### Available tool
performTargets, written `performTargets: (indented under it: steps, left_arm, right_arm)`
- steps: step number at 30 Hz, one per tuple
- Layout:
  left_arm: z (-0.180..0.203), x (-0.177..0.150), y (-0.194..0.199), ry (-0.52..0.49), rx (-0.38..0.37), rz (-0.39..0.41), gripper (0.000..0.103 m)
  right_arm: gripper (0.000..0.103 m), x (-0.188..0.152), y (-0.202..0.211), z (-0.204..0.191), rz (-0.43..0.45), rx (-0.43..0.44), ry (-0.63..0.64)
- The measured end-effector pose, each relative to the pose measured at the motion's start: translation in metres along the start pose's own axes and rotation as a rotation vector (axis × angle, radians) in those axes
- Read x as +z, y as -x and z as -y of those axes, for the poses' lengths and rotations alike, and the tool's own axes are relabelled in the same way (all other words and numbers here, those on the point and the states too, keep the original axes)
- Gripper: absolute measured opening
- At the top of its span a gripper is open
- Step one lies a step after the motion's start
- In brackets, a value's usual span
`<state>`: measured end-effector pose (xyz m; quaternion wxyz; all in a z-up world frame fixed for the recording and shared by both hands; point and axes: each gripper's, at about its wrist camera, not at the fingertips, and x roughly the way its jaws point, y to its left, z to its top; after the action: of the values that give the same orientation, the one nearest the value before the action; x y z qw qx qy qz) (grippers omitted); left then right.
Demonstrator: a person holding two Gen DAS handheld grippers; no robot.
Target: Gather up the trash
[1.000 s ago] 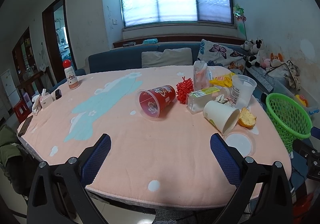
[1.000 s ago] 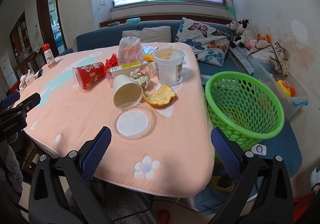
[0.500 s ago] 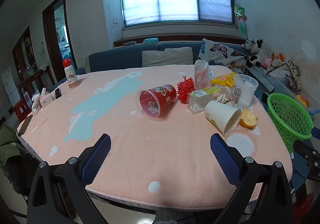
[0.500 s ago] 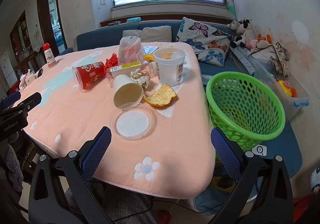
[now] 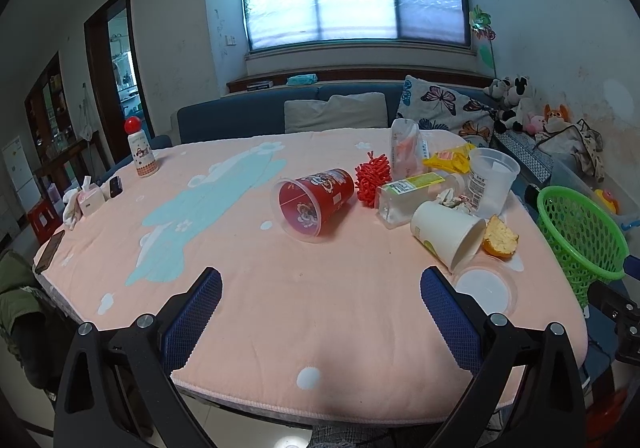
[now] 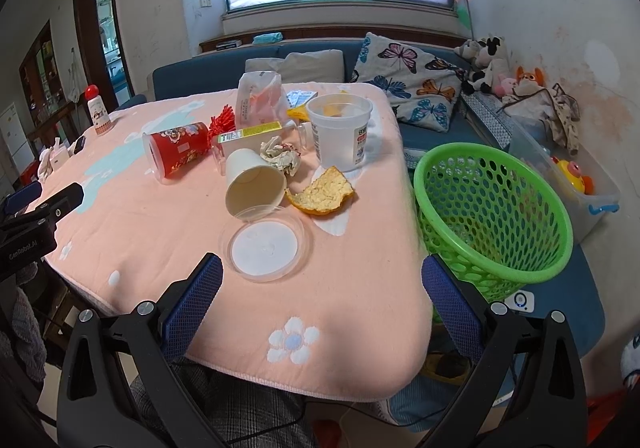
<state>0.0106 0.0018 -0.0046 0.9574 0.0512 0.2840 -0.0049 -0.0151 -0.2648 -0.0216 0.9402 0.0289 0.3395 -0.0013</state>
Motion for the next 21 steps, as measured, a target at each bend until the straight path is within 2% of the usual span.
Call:
performTargets:
  steps: [21]
  left_arm:
    - [0.005, 0.01, -0.011, -0.017, -0.001, -0.01, 0.096]
  right_arm:
    - [0.098, 0.008, -0.008, 0.007, -0.006, -0.008, 0.002]
